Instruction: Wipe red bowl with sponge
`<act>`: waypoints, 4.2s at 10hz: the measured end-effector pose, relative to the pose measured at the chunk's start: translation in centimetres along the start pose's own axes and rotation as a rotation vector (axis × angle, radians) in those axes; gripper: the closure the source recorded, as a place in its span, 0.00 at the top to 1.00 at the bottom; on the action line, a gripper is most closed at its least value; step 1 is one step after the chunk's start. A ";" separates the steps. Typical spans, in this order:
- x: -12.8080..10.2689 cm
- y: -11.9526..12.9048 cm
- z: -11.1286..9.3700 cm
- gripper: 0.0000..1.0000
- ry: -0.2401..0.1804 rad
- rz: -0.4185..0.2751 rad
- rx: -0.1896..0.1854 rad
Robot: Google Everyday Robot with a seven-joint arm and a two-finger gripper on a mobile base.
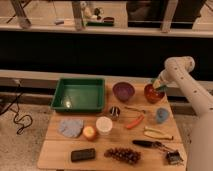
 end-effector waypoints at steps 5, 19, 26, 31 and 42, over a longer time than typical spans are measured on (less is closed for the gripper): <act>0.7 0.8 0.5 0.00 0.024 -0.029 0.017; 1.6 4.3 -0.1 0.00 0.006 -0.166 -0.033; 4.8 4.1 -1.9 0.00 0.046 -0.236 0.008; 3.2 1.5 -1.2 0.00 0.068 -0.153 0.051; 2.4 2.5 -0.2 0.00 0.072 -0.150 0.030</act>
